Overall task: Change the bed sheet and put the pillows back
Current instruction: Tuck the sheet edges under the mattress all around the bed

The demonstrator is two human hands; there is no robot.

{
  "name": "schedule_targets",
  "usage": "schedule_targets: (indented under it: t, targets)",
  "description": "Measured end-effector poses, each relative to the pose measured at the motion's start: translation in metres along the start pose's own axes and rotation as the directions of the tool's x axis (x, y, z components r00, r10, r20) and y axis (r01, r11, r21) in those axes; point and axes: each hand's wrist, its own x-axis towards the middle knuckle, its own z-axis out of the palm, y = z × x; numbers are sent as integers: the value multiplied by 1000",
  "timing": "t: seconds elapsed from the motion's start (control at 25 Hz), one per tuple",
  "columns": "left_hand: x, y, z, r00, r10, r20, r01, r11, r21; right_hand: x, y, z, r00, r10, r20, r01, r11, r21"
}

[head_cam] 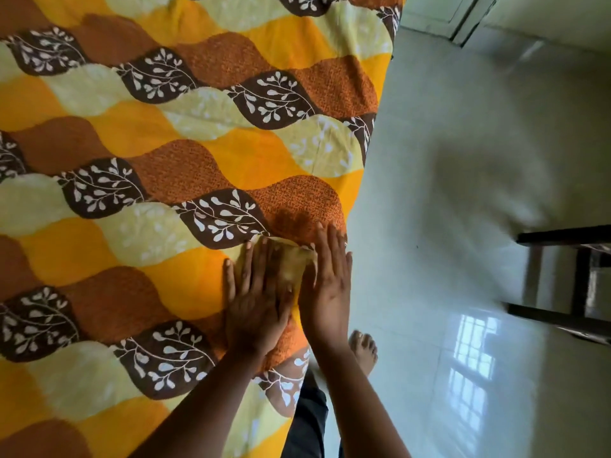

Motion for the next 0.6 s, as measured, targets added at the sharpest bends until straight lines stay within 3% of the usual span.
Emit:
schedule_targets:
  t: [0.08,0.2,0.32,0.36,0.4,0.48,0.6]
  targets:
    - [-1,-1,2,1000,30,-8,-30,999,19,18,1,11,980,-146,136,161,982,-102]
    - [-2,-1,1,999,4,-41,-5,1000,-25,42,20,21,987,-110,117,130,976,-175]
    - [1,-2,2,998,-3,-69,1,1000,-23,44,25,31,999,-51,-2,51,999,-10]
    - [1,-3,3,997,-2,-78,1,1000,-17,42,23,32,999,28,-35,-24,995,101]
    - [0,-3,4,996,-1,-89,0,1000,-12,37,20,30,988,156,-18,-147,960,237]
    - [-1,-2,6,995,-3,-104,3,1000,-5,26,27,30,904,403,140,-419,779,465]
    - [1,-3,6,994,0,-107,-1,1000,-10,14,41,35,771,547,327,-619,521,588]
